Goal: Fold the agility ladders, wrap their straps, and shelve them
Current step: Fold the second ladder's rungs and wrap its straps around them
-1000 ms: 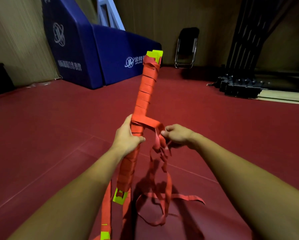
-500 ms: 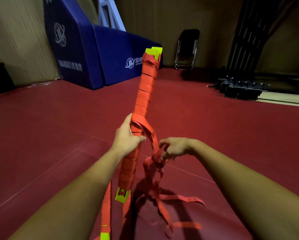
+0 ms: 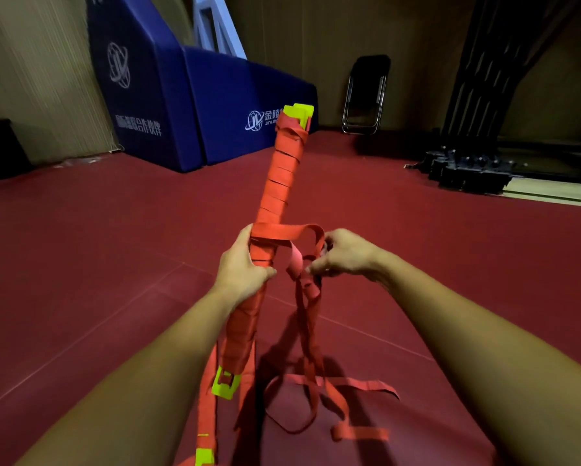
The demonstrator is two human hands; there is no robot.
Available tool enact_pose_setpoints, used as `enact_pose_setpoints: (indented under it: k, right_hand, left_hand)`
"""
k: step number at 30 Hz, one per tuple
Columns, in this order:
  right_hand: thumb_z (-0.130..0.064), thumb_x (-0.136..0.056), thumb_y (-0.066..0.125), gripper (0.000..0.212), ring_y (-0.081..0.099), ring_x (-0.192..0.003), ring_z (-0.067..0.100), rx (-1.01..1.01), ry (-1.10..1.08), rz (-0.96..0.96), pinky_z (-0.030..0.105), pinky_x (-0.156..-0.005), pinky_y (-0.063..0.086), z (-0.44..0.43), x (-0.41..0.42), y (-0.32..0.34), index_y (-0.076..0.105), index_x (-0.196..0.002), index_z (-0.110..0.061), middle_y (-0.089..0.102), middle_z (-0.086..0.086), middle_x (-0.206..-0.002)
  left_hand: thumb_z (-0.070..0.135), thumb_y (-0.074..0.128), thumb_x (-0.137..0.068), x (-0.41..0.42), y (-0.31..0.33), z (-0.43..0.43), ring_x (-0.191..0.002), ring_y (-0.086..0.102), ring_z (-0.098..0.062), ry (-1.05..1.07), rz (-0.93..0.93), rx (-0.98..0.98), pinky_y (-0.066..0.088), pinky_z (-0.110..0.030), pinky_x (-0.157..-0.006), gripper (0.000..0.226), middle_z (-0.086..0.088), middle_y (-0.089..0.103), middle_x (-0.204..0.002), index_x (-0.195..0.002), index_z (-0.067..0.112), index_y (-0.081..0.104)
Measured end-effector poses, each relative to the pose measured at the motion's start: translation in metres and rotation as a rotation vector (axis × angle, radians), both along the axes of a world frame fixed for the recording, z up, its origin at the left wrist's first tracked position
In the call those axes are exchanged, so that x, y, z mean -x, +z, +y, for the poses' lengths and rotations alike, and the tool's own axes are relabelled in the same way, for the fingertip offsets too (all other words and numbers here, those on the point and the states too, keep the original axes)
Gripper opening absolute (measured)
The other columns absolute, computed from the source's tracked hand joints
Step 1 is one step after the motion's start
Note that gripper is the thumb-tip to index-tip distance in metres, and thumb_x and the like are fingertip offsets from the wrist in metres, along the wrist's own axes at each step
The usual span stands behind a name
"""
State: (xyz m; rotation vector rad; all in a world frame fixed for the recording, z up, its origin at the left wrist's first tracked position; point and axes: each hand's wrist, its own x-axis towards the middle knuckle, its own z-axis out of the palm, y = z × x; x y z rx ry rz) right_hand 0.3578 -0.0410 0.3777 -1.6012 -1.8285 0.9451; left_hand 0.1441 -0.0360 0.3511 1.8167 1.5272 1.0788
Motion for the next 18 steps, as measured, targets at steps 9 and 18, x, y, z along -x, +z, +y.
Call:
enact_pose_setpoints:
  k: [9, 18]
  right_hand:
    - [0.012, -0.078, 0.057, 0.026, 0.051, -0.051, 0.018, -0.145, -0.202, 0.217, 0.028, -0.051, 0.041, 0.001, 0.001, 0.017, 0.051, -0.084, -0.013, 0.060, 0.008, -0.061]
    - [0.011, -0.082, 0.047, 0.027, 0.058, -0.060, 0.022, -0.078, -0.225, 0.281, 0.032, -0.061, 0.053, -0.004, 0.002, 0.016, 0.062, -0.075, -0.011, 0.063, 0.012, -0.068]
  left_hand:
    - [0.008, 0.085, -0.065, 0.006, -0.005, 0.003, -0.100, 0.066, -0.025, 0.072, 0.010, 0.040, 0.051, -0.029, -0.085, 0.085, -0.003, 0.070, -0.108, -0.138, 0.033, 0.048]
    - [0.009, 0.087, -0.065, 0.005, -0.006, 0.002, -0.093, 0.068, -0.024, 0.064, 0.002, 0.071, 0.055, -0.035, -0.087, 0.088, 0.000, 0.071, -0.100, -0.138, 0.037, 0.047]
